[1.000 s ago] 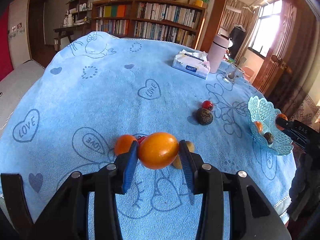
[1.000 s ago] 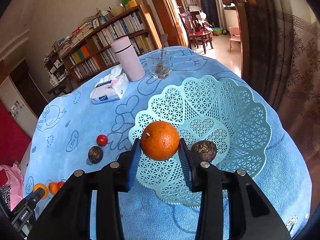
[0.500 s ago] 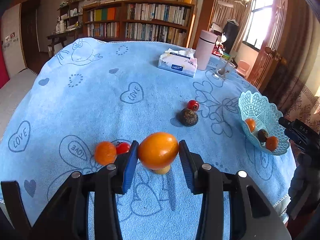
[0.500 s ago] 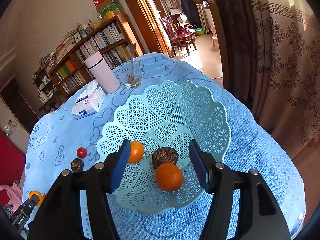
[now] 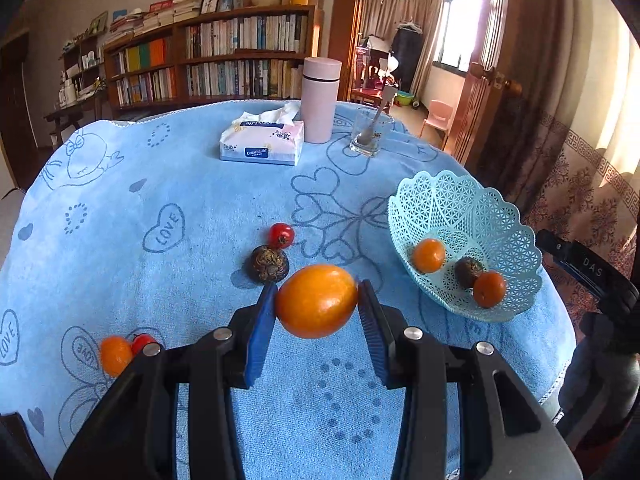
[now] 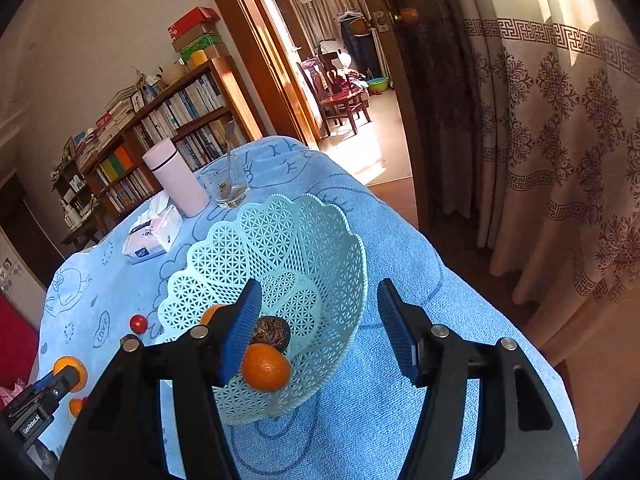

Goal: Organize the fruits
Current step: 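Lower the yellow-orange fruit into the basket and open the left tool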

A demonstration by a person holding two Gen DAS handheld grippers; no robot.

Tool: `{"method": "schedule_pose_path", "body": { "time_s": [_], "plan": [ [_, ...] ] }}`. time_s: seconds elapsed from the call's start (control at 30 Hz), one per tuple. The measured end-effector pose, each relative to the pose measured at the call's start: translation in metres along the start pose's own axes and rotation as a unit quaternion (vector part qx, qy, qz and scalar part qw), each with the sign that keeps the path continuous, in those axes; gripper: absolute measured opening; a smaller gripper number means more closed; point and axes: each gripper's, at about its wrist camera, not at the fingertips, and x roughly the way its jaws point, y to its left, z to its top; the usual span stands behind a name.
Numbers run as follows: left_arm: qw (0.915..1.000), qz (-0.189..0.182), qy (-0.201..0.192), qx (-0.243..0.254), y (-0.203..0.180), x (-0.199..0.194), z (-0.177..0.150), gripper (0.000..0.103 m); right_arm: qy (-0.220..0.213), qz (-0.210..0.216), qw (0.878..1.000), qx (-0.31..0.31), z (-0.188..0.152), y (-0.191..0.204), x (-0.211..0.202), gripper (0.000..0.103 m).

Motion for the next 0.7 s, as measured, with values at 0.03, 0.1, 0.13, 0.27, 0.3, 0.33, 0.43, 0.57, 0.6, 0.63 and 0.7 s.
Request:
{"method": "schedule_pose_path", "body": {
  "time_s": [0.03, 0.1, 0.13, 0.27, 0.3, 0.33, 0.43, 0.57, 0.6, 0.63, 0.7],
  "plan": [
    [1.0000, -0.006, 0.001, 0.005, -0.007, 0.003, 0.002, 0.042, -0.003, -0.002, 1.000, 0.000, 0.001, -0.002, -0.002, 0.062],
    [0.9997, -0.017, 0.003, 0.015, -0.020, 0.009, 0.007, 0.042, -0.008, -0.007, 1.000, 0.001, 0.001, -0.008, -0.006, 0.062],
    [0.9995, -0.022, 0.005, 0.020, -0.026, 0.013, 0.008, 0.042, -0.009, -0.008, 1.000, 0.001, 0.001, -0.010, -0.007, 0.062],
    [0.9982, -0.046, 0.016, 0.035, -0.048, 0.027, 0.014, 0.042, -0.005, -0.010, 1.000, 0.005, -0.001, -0.019, -0.007, 0.062],
    [0.9978, -0.051, 0.019, 0.039, -0.053, 0.030, 0.015, 0.042, -0.004, -0.011, 1.000, 0.007, -0.001, -0.020, -0.007, 0.062],
    [0.9973, -0.055, 0.021, 0.043, -0.058, 0.034, 0.017, 0.042, -0.003, -0.011, 1.000, 0.008, -0.002, -0.022, -0.007, 0.062],
    [0.9959, -0.068, 0.026, 0.053, -0.072, 0.042, 0.020, 0.042, -0.002, -0.011, 1.000, 0.011, -0.003, -0.026, -0.007, 0.062],
    [0.9940, -0.086, 0.035, 0.056, -0.085, 0.052, 0.023, 0.042, -0.001, -0.010, 1.000, 0.015, -0.001, -0.029, -0.008, 0.062],
    [0.9936, -0.092, 0.037, 0.055, -0.087, 0.055, 0.024, 0.042, -0.001, -0.010, 1.000, 0.016, -0.001, -0.029, -0.008, 0.062],
    [0.9932, -0.096, 0.037, 0.054, -0.089, 0.056, 0.024, 0.051, -0.001, -0.010, 1.000, 0.017, -0.001, -0.029, -0.008, 0.062],
    [0.9935, -0.099, 0.024, 0.051, -0.088, 0.054, 0.024, 0.072, -0.001, -0.009, 1.000, 0.017, -0.001, -0.030, -0.008, 0.062]
  ]
}}
